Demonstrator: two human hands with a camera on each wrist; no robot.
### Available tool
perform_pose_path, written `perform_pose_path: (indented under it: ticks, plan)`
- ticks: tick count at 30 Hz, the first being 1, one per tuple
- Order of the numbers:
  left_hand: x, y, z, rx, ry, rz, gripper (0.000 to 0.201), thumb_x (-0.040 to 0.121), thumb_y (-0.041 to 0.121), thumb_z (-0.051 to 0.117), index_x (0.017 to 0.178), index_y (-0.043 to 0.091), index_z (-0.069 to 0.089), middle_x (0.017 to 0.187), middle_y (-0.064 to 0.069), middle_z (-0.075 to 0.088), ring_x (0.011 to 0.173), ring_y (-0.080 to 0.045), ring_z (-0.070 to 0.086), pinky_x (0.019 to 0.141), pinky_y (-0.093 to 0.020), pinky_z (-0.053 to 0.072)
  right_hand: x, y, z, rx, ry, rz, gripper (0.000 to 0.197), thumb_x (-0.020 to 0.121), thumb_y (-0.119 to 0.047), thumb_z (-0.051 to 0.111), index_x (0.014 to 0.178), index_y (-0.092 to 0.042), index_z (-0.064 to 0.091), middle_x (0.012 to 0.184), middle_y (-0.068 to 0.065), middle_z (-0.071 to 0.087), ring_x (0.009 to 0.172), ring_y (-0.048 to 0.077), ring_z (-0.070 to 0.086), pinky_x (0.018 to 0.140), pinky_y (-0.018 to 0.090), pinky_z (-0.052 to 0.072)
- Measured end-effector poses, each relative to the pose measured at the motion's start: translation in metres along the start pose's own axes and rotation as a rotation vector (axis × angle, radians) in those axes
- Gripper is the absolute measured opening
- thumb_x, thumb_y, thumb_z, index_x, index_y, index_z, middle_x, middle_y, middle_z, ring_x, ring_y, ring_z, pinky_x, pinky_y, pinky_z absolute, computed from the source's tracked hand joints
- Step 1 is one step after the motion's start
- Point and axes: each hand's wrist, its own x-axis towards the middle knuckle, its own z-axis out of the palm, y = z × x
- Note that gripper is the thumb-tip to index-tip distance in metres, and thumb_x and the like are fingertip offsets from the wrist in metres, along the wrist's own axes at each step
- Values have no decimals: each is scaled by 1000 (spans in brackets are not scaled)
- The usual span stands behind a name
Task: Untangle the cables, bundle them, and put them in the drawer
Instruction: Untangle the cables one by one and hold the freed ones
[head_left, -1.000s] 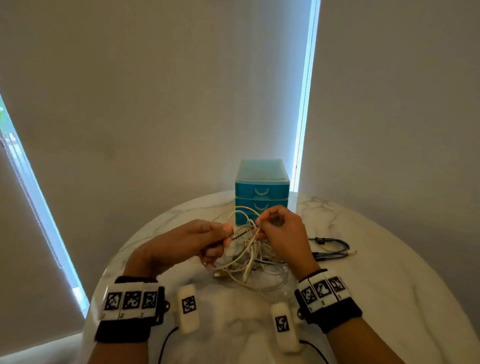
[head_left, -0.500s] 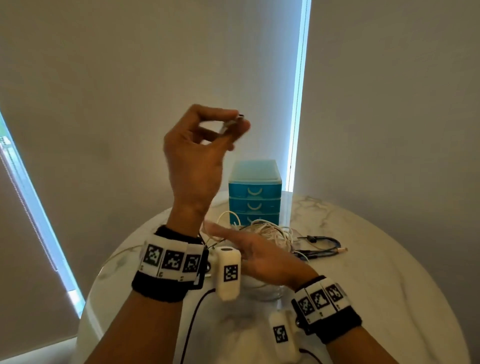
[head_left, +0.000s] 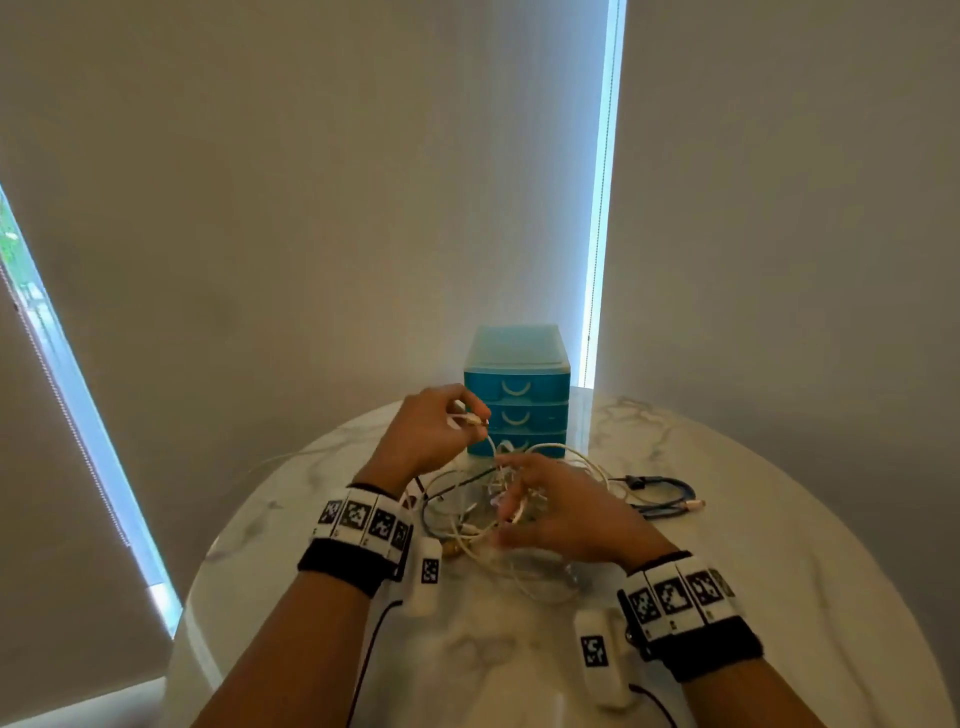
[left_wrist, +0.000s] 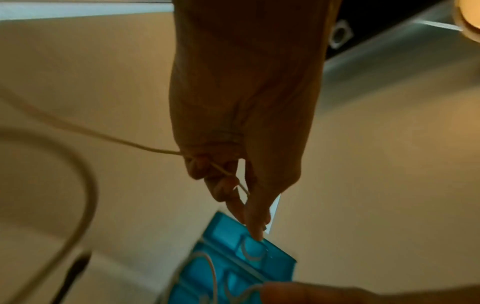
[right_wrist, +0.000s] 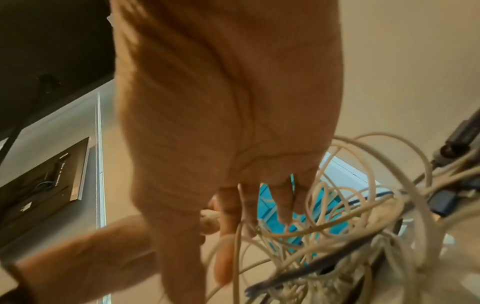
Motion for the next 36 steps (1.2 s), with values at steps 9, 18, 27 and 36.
perform_pose_path:
  ticks: [9,18,27,36]
  plan:
    - [-4,-22,42,-368,175,-259,51,101,67,54,108,18,69,98,4,70,92,-14,65,79,-35,53,-7,29,-30,118,168,85,16,84,-35,89,91,-35,75,110,-20,76,107,2,69,97,33,58]
    - [-15,-40,42,-630,368,-246,58,97,48,74,59,23,39,51,11,40,56,-12,37,64,-34,36,90,-33,-26,-19,267,26,24,101,-19,68,124,-25,63,125,-4,70,102,14,69,93,29,56]
    - [-21,-32,41,-873,375,-190,38,91,57,77,102,22,71,98,13,74,92,-2,68,77,-16,49,104,-53,-61,-36,566,-48,22,96,-4,73,93,-25,78,94,-11,74,87,4,68,73,15,52]
    - [-24,-23,47,-809,111,57,17,98,36,76,106,21,80,110,7,81,107,-4,74,92,-24,58,63,-58,-74,206,459,-150,8,101,-21,73,107,-27,74,107,1,69,98,17,75,68,20,60]
